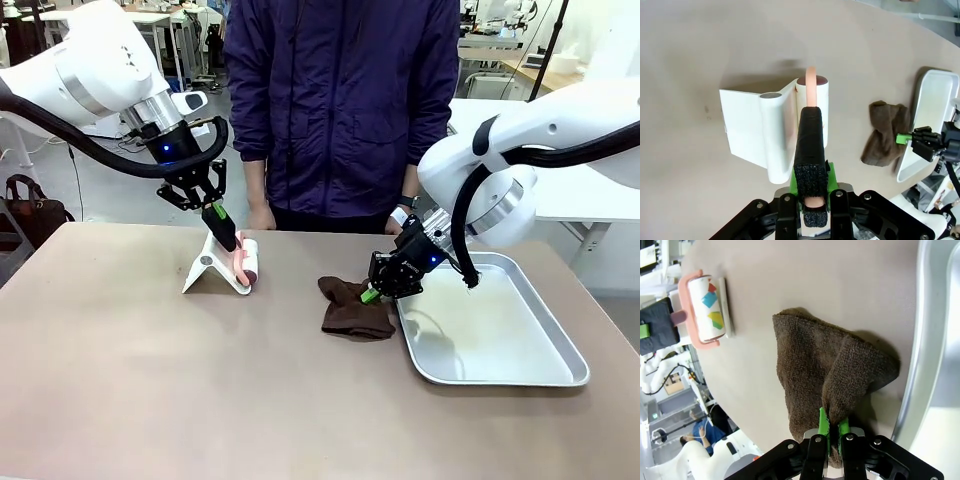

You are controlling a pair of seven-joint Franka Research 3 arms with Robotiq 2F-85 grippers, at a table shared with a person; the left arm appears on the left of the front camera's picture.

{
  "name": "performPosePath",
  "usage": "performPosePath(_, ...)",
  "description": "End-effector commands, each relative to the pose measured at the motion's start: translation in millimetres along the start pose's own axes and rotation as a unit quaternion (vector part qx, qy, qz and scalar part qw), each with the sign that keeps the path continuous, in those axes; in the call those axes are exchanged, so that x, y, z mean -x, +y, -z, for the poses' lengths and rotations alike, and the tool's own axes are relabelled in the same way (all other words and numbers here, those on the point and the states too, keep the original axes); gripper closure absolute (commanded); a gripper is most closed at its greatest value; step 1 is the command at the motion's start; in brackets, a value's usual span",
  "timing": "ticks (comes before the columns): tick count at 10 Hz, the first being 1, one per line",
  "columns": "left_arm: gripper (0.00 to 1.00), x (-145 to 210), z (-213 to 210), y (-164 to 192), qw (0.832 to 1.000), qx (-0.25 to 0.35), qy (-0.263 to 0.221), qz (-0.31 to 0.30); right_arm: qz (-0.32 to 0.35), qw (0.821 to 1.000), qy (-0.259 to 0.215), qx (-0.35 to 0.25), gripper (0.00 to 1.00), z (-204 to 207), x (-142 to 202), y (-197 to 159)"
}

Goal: Clean the surface of the table.
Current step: Return the Lint Roller and towel to their original positions.

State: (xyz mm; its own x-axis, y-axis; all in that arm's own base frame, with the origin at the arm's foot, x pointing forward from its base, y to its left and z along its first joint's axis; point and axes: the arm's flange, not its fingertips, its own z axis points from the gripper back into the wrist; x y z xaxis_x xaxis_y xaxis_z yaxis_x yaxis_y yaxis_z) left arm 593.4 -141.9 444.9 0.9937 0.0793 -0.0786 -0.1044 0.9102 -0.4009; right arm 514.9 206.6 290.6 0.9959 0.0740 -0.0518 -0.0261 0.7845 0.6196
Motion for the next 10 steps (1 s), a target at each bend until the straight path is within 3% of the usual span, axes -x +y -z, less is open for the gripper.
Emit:
performPosePath(1,0.78,-9,-4,6,1.0,-0.023,0.009,-0.018,0.003,1.0,0.003,0.012,0.93,1,-6,4)
performPosePath(2,0.6,-8,-5,4,0.999,-0.024,0.007,-0.022,0.002,1.0,0.006,0.011,0.89,1,-6,3)
performPosePath(3,0.18,-7,-7,5,0.999,-0.025,0.003,-0.022,0.005,1.0,0.008,0.007,0.38,1,-7,2)
performPosePath(4,0.0,-7,-8,5,0.999,-0.026,0.003,-0.023,0.007,1.0,0.011,0.007,0.31,1,-8,1)
performPosePath(5,0.0,-6,-9,7,0.999,-0.028,-0.001,-0.023,0.008,1.0,0.014,0.007,0.0,1,-8,1)
performPosePath(7,0.0,-4,-14,9,0.999,-0.025,-0.009,-0.023,0.011,1.0,0.017,0.006,0.0,2,-9,0)
performPosePath(8,0.0,-2,-17,11,0.999,-0.021,-0.015,-0.026,0.011,1.0,0.017,0.005,0.1,1,-8,-1)
performPosePath(9,0.0,0,-21,14,0.999,-0.014,-0.017,-0.026,0.012,1.0,0.019,0.004,0.0,2,-9,-1)
performPosePath(10,0.0,3,-25,19,0.999,-0.005,-0.022,-0.026,0.009,1.0,0.021,0.005,0.0,2,-9,-1)
